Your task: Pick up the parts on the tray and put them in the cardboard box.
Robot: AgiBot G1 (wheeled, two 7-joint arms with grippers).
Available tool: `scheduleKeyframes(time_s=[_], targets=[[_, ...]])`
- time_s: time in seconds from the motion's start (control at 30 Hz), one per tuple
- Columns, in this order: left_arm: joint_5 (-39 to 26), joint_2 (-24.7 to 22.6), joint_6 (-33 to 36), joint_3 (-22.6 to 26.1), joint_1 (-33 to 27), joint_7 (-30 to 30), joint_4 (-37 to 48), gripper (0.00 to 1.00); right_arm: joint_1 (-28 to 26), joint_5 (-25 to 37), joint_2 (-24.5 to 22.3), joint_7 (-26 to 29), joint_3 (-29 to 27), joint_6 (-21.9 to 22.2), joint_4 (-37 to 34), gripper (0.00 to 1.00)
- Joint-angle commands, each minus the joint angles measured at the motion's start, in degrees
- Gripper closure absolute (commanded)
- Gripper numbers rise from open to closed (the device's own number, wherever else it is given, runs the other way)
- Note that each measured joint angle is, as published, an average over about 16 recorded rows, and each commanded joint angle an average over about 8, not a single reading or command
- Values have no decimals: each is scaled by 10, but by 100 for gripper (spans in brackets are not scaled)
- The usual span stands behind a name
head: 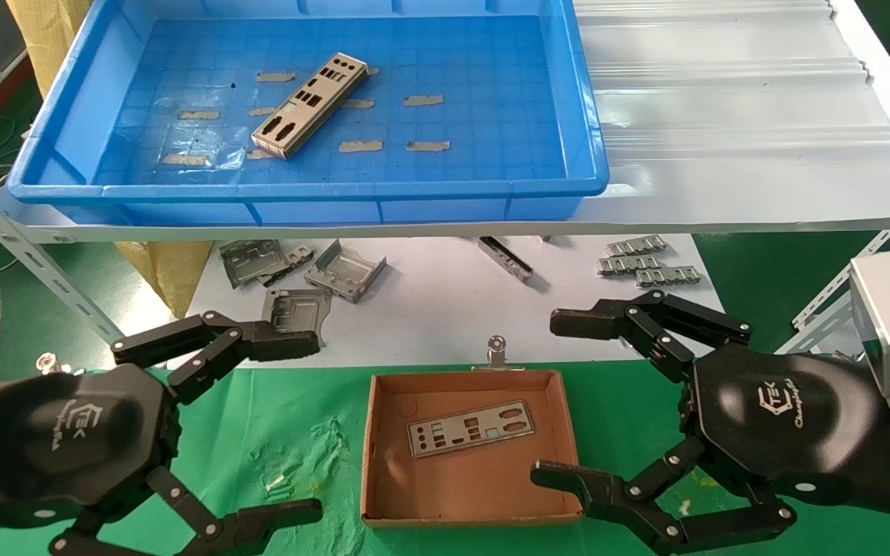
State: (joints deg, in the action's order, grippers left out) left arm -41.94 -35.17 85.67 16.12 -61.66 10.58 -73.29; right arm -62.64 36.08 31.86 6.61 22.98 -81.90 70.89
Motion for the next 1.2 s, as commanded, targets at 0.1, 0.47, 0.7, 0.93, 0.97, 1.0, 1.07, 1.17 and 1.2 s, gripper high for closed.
scheduleKeyframes(time_s=[0.1,0.47,0.7,0.93,0.97,1.0,1.07,1.17,1.2], targets=[[0,0,0,0,0,0,0,0,0,0,0,0,0,0,0,0],[0,0,0,0,0,0,0,0,0,0,0,0,0,0,0,0],[0,0,0,0,0,0,0,0,0,0,0,0,0,0,0,0],[0,0,0,0,0,0,0,0,0,0,0,0,0,0,0,0],[0,0,0,0,0,0,0,0,0,0,0,0,0,0,0,0],[0,0,0,0,0,0,0,0,0,0,0,0,0,0,0,0],[0,0,0,0,0,0,0,0,0,0,0,0,0,0,0,0],[0,0,0,0,0,0,0,0,0,0,0,0,0,0,0,0],[0,0,0,0,0,0,0,0,0,0,0,0,0,0,0,0]])
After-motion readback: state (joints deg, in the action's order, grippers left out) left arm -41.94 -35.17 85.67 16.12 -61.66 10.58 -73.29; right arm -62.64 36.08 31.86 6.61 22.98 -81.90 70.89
